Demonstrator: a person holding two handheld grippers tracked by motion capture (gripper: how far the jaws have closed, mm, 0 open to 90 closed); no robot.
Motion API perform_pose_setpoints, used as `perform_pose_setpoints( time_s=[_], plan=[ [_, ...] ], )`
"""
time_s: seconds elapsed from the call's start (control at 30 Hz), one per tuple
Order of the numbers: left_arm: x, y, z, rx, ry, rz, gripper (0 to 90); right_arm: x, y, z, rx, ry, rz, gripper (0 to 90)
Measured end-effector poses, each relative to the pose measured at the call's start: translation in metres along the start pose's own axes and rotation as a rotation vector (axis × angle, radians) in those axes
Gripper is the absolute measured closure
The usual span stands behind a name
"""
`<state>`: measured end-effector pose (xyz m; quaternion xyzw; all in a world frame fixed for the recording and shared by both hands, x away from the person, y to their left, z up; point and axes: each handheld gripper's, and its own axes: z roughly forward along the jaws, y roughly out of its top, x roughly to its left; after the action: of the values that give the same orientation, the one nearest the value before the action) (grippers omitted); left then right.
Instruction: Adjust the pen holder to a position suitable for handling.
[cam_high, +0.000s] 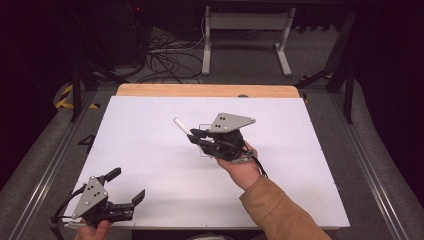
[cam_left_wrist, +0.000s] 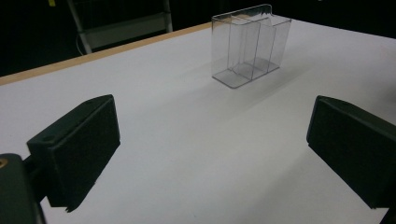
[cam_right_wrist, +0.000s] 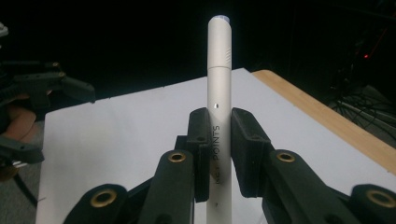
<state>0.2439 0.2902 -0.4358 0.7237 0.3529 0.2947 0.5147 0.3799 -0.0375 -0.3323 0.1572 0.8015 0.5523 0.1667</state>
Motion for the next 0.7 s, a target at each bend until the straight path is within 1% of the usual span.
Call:
perform_pose_setpoints(
  time_s=[0.07, 0.17, 0.2, 0.27, 0.3, 0.4, 0.53, 0.63, 0.67, 0.7],
  plan=[
    [0.000, 0.000, 0.000, -0.002, 0.003, 0.005, 3.5, -0.003, 0.000, -0.001, -0.023, -0.017, 0.008, 78.4],
    [0.000, 0.000, 0.000, 0.000, -0.001, 0.001, 3.5, -0.009, -0.001, -0.003, -0.056, -0.048, 0.022, 78.3],
    [0.000, 0.000, 0.000, -0.001, -0.001, -0.006, 3.5, -0.011, -0.002, -0.004, -0.067, -0.055, 0.029, 78.3],
    [0.000, 0.000, 0.000, -0.002, 0.002, 0.006, 3.5, -0.016, -0.003, -0.005, -0.088, -0.073, 0.042, 78.3],
    [0.001, 0.000, 0.000, -0.002, 0.002, 0.005, 3.5, -0.019, -0.003, -0.005, -0.100, -0.083, 0.049, 78.3],
    [0.001, 0.000, 0.000, -0.002, 0.001, 0.006, 3.5, -0.027, -0.006, -0.006, -0.115, -0.104, 0.073, 78.3],
    [0.001, 0.000, 0.000, -0.001, 0.001, 0.005, 3.5, -0.035, -0.009, -0.005, -0.133, -0.132, 0.078, 78.3],
    [0.001, 0.000, 0.000, 0.001, -0.003, 0.000, 3.5, -0.040, -0.012, -0.004, -0.135, -0.182, 0.076, 78.3],
    [0.002, 0.000, 0.000, 0.003, -0.001, 0.017, 3.5, -0.041, -0.013, -0.002, -0.139, -0.194, 0.077, 78.3],
    [0.001, 0.000, 0.000, 0.003, -0.002, 0.016, 3.5, -0.042, -0.015, -0.002, -0.141, -0.213, 0.074, 78.3]
  ],
)
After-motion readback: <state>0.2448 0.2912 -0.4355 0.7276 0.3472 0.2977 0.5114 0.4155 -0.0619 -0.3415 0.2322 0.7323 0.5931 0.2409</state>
